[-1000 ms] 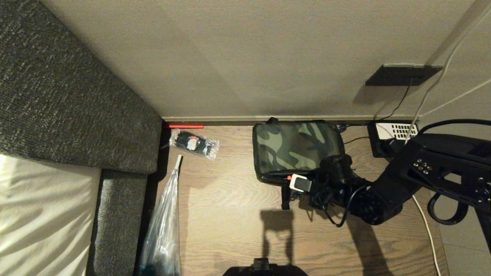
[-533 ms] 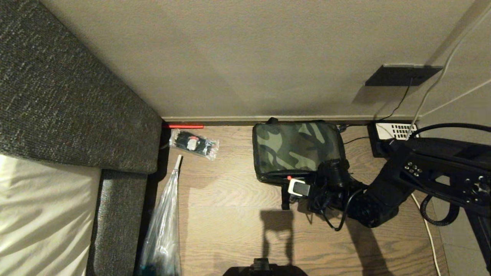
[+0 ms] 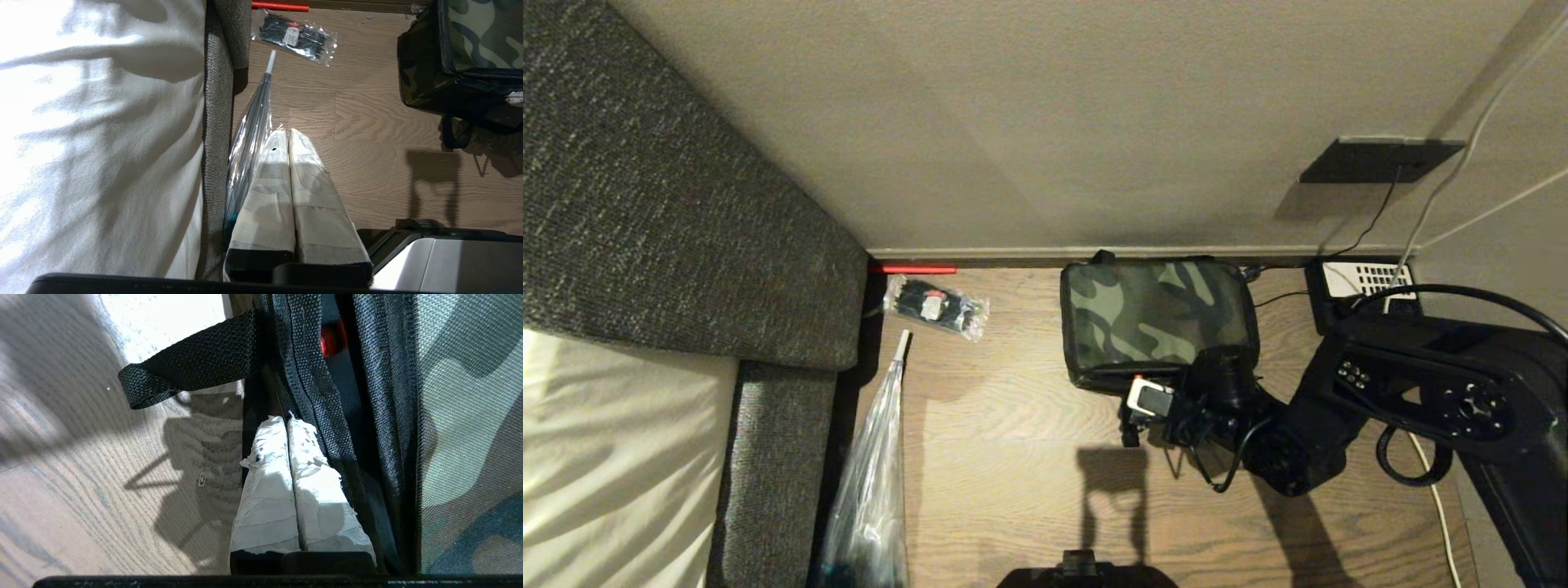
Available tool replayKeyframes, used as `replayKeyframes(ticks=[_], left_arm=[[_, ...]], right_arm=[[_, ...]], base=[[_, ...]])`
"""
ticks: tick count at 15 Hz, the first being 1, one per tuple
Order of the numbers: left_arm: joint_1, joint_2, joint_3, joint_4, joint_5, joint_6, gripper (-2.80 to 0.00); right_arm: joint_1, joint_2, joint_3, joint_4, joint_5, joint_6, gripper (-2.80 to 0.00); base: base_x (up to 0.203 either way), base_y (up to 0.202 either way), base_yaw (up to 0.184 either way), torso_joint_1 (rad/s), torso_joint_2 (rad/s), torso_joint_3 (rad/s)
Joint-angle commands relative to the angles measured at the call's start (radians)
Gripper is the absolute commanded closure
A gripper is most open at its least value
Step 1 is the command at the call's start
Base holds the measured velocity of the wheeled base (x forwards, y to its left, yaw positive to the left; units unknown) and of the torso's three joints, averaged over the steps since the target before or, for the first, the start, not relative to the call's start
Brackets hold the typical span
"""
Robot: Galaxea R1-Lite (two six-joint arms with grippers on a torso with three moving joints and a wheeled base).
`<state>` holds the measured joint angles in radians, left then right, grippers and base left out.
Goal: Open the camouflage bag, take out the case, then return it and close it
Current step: Open the top of the storage box
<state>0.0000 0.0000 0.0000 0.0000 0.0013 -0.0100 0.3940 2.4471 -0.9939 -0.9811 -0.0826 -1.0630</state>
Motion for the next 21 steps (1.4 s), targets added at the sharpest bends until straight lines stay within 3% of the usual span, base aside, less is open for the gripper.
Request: replayKeyframes(ticks=[1, 13, 14, 17, 19, 21], left_arm=[[0.0, 0.0, 0.0, 0.0, 0.0, -0.001, 0.0], [0.0, 0.0, 0.0, 0.0, 0.0, -0.001, 0.0], [0.0, 0.0, 0.0, 0.0, 0.0, -0.001, 0.0], [0.0, 0.0, 0.0, 0.0, 0.0, -0.001, 0.0], [0.0, 0.0, 0.0, 0.0, 0.0, -0.001, 0.0], [0.0, 0.0, 0.0, 0.0, 0.0, -0.001, 0.0]], right_arm=[[0.0, 0.028, 0.014, -0.011, -0.002, -0.006, 0.0], [0.0, -0.01, 0.066, -0.025, 0.006, 0.013, 0.0], [0.0, -0.048, 0.107, -0.024, 0.025, 0.035, 0.0], [-0.024, -0.154, 0.223, -0.012, 0.204, 0.079, 0.0], [-0.061, -0.2, 0.296, -0.013, 0.23, 0.1, 0.0], [-0.114, -0.216, 0.325, -0.019, 0.348, 0.131, 0.0]], base=[[0.0, 0.0, 0.0, 0.0, 0.0, 0.0], [0.0, 0.0, 0.0, 0.0, 0.0, 0.0], [0.0, 0.0, 0.0, 0.0, 0.0, 0.0], [0.0, 0.0, 0.0, 0.0, 0.0, 0.0], [0.0, 0.0, 0.0, 0.0, 0.0, 0.0], [0.0, 0.0, 0.0, 0.0, 0.0, 0.0]])
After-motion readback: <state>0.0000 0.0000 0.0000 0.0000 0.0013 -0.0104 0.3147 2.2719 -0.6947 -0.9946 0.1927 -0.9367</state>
